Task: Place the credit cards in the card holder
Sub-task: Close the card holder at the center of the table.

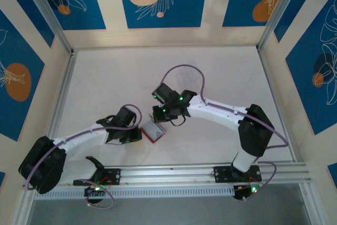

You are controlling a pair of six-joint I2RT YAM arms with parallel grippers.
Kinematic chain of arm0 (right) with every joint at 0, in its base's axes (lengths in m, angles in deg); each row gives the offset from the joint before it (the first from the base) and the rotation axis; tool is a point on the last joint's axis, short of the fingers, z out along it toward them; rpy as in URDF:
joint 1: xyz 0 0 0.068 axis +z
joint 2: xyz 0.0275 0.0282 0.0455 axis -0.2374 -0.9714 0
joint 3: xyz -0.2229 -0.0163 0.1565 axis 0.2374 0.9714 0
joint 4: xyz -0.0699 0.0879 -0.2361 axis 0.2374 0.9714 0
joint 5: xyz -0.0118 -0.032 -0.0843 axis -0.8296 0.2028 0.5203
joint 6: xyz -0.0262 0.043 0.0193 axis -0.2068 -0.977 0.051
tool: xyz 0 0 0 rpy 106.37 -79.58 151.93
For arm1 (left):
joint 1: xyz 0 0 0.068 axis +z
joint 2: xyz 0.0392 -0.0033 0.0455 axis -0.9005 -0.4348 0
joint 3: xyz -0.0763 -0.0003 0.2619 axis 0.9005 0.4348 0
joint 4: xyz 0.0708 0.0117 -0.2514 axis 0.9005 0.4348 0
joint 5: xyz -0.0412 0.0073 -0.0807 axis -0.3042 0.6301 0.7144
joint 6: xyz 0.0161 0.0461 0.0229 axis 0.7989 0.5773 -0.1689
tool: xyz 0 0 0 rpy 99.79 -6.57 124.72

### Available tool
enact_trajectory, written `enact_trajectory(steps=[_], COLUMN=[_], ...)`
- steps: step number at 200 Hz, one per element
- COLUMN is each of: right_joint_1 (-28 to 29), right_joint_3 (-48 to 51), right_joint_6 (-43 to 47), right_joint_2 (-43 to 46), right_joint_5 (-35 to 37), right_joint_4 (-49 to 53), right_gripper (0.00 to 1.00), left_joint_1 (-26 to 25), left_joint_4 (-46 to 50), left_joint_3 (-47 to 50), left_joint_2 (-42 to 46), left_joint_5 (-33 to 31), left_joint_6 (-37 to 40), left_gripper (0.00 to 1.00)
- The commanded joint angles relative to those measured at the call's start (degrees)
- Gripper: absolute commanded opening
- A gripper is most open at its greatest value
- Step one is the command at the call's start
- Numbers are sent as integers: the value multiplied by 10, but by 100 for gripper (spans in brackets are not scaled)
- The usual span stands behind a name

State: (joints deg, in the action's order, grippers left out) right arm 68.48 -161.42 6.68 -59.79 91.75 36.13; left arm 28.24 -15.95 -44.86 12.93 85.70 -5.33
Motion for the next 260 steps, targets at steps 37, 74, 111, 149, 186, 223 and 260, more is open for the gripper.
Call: enact_trajectory(steps=[37, 74, 111, 149, 186, 223, 260], right_joint_1=[32, 42, 32, -5, -48, -62, -46], right_joint_3=[46, 58, 77, 96, 140, 158, 143], right_joint_6=[-67, -60, -29, 14, 31, 25, 21], right_joint_2=[-51, -91, -39, 43, 93, 73, 0], right_joint_5=[-103, -113, -144, -199, -263, -214, -130], right_joint_4=[-96, -124, -148, -121, -121, -116, -97], right_gripper=[0, 13, 39, 52, 61, 51, 25], left_joint_1=[12, 21, 24, 24, 28, 33, 27], left_joint_4=[-30, 73, 151, 162, 179, 175, 140], left_joint_3=[9, -6, -26, -85, -157, -196, -216], left_joint_2=[-35, 54, 127, 98, 83, 55, 1], left_joint_5=[6, -58, -96, -84, -99, -84, -41], left_joint_6=[-3, 1, 6, 33, 43, 59, 69], left_gripper=[14, 14, 16, 18, 19, 19, 19])
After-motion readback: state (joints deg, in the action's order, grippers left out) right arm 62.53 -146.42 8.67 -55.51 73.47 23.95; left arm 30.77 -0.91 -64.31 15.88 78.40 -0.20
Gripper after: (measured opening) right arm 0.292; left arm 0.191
